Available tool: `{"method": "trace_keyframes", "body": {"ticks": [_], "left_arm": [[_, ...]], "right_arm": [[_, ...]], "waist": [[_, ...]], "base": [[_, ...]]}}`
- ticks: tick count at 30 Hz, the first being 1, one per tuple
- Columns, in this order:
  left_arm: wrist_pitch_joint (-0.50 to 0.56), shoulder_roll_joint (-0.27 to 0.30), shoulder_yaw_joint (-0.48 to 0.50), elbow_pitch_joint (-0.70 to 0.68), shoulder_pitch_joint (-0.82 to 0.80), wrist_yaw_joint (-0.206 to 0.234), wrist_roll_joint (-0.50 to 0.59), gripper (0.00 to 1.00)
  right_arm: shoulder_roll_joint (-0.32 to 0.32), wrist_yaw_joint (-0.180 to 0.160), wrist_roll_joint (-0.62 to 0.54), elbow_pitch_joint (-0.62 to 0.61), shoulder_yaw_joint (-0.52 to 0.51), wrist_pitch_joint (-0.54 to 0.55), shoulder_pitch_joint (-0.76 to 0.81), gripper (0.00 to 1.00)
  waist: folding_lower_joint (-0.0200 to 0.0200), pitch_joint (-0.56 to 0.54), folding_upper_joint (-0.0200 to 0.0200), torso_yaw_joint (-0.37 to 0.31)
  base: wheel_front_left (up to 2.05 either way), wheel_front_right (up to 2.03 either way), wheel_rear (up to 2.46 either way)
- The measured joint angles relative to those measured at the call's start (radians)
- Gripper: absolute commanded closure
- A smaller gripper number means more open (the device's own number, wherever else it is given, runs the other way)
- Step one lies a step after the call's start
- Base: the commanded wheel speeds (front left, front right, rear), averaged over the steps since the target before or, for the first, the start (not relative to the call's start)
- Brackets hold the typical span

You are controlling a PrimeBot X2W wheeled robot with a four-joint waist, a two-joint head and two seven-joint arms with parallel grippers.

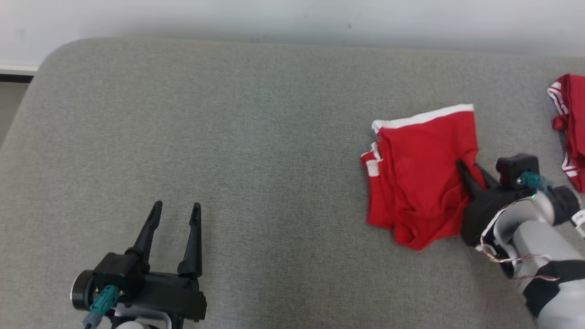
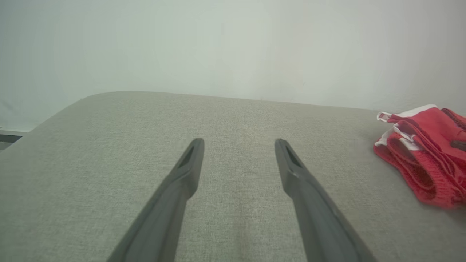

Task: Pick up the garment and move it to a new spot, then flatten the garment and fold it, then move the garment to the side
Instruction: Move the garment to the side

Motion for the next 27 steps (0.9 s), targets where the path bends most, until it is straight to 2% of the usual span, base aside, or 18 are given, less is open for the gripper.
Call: {"method": "trace_keyframes", "body": {"ticks": [7, 14, 19, 20, 27], "left_arm": [[0.0, -0.003, -0.017, -0.012, -0.05, -0.009, 0.001, 0.0], [0.0, -0.004, -0.02, -0.055, -0.09, -0.013, 0.017, 0.0], [0.0, -0.002, -0.028, -0.089, -0.114, -0.016, 0.045, 0.0], [0.0, -0.002, -0.028, -0.089, -0.114, -0.016, 0.045, 0.0], [0.0, 0.018, -0.054, -0.154, -0.14, -0.024, 0.067, 0.0]], "right_arm": [[-0.165, 0.0, 0.03, -0.075, 0.108, 0.07, -0.103, 1.0], [-0.35, 0.0, 0.081, -0.151, 0.151, 0.125, -0.217, 1.0], [-0.454, 0.0, 0.119, -0.203, 0.176, 0.18, -0.3, 1.0], [-0.454, 0.0, 0.119, -0.203, 0.176, 0.18, -0.3, 1.0], [-0.585, 0.0, 0.142, -0.235, 0.21, 0.244, -0.399, 1.0]], "waist": [[0.0, 0.061, 0.0, -0.037], [0.0001, 0.147, 0.0001, -0.078], [0.0001, 0.212, 0.0001, -0.115], [0.0001, 0.212, 0.0001, -0.115], [0.0002, 0.296, 0.0001, -0.167]], "base": [[0.0, 0.0, 0.0], [0.0, 0.0, 0.0], [0.0, 0.0, 0.0], [0.0, 0.0, 0.0], [0.0, 0.0, 0.0]]}}
